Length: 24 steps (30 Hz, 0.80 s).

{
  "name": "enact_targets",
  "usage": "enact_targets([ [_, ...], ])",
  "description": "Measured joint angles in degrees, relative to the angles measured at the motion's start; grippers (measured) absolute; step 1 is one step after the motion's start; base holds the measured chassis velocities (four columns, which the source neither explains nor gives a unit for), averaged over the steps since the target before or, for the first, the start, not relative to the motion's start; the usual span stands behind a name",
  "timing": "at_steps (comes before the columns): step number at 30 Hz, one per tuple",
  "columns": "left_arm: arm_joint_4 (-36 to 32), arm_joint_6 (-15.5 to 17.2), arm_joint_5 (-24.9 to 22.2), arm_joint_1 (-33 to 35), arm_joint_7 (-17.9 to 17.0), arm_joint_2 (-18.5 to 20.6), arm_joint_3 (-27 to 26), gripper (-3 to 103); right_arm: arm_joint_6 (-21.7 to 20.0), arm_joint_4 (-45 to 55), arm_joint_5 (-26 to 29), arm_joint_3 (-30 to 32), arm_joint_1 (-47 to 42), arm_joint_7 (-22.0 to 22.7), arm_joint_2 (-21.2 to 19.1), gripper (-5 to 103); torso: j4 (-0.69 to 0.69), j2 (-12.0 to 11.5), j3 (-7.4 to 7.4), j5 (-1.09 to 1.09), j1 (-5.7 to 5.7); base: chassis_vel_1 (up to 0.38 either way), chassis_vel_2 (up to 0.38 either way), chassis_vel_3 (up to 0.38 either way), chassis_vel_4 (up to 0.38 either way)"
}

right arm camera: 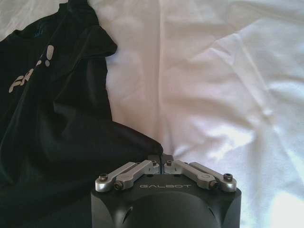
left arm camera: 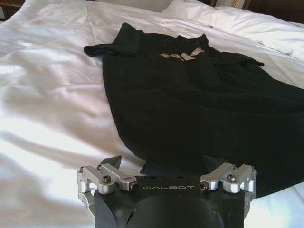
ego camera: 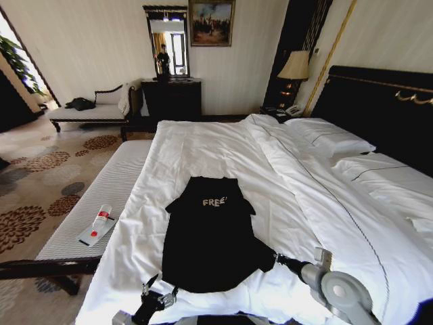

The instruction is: Fold the clothes on the bed.

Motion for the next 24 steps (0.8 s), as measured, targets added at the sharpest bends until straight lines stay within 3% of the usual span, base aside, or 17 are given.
enact_targets([
  [9, 1.2, 0.1, 2.0, -1.8, 0.6, -0.5, 3.0, 98, 0.0, 0.0, -0.1, -0.4, 0.2, 0.3, 0.4, 0, 0.00, 0.0, 0.00, 0.00, 0.00, 0.000, 0.000, 0.000, 0.000],
  [16, 3.1, 0.1, 4.1, -1.8, 1.0, -0.8, 4.5, 89, 0.0, 0.3, 0.2, -0.2, 0.3, 0.6, 0.1, 0, 0.00, 0.0, 0.00, 0.00, 0.00, 0.000, 0.000, 0.000, 0.000],
  [24, 3.1, -0.3, 4.1, -2.5, 1.0, -1.6, 4.0, 84, 0.0, 1.1, 0.2, -0.4, 0.1, 0.8, 0.2, 0, 0.00, 0.0, 0.00, 0.00, 0.00, 0.000, 0.000, 0.000, 0.000],
])
